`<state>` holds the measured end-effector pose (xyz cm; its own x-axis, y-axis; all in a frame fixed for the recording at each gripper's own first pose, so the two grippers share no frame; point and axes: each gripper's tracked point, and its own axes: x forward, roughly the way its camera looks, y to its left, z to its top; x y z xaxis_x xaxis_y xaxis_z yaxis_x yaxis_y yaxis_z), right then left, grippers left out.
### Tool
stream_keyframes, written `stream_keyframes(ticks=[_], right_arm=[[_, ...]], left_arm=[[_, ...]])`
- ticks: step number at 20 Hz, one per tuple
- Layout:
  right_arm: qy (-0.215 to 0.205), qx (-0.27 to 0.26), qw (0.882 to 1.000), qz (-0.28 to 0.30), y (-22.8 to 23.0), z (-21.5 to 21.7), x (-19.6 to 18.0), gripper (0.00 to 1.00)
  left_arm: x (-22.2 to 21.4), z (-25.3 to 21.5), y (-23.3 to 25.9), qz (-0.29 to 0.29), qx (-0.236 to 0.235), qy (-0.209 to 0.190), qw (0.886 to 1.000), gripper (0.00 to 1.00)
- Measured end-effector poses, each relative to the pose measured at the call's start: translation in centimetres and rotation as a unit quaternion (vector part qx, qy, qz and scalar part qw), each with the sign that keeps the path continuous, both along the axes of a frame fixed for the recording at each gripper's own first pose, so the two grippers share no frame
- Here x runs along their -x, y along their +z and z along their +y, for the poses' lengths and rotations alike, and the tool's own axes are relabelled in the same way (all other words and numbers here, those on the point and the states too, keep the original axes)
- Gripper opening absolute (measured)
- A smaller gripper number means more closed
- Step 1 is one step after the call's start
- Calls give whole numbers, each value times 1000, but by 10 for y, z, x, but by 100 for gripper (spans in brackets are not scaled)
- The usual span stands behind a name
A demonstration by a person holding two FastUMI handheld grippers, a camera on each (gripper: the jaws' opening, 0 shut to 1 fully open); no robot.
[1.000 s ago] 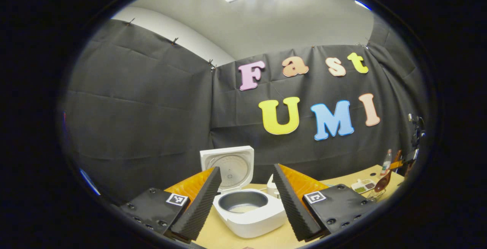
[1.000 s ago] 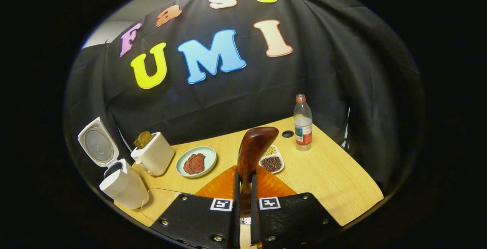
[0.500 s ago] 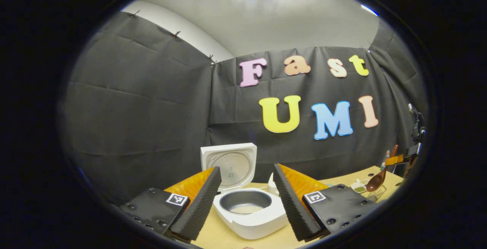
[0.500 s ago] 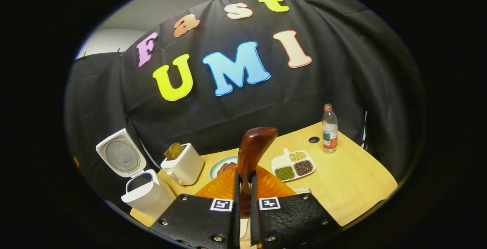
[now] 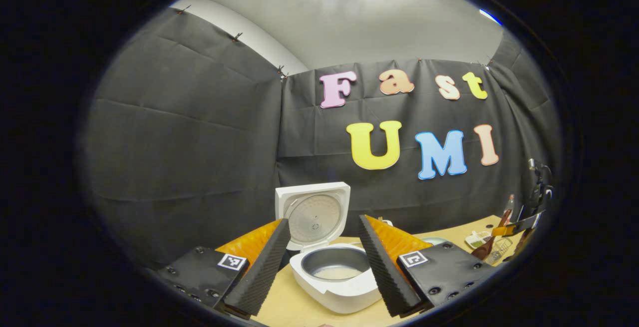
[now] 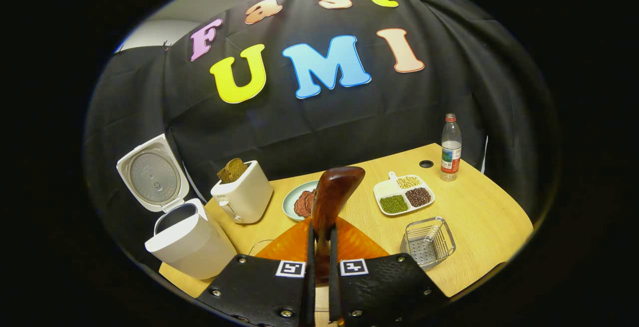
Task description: Close the left gripper, press the button to open the rice cooker; take a wooden spoon from the chopstick holder with the right hand, scoop a spoonful of rice and pour it into the rice cooker, then put the wooden spoon back into the chopstick holder.
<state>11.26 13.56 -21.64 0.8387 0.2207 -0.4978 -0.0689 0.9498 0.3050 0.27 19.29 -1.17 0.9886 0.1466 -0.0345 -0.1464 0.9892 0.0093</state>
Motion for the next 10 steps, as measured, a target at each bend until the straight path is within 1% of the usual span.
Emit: stream_keyframes(ticks=[3,5,6,10], right_arm=[[-2,20,1000,15,-25,12,0,11],[0,32,999,24,-39,21,0,11],[0,37,999,26,-45,24,1,11],[11,47,998,40,-65,44,9,11]], left_arm=[[1,13,-7,7,-6,1,1000,91],[2,23,-9,9,-8,4,1000,99],[2,27,-10,10,-8,5,1000,95],[4,39,-11,13,-11,13,1000,95]])
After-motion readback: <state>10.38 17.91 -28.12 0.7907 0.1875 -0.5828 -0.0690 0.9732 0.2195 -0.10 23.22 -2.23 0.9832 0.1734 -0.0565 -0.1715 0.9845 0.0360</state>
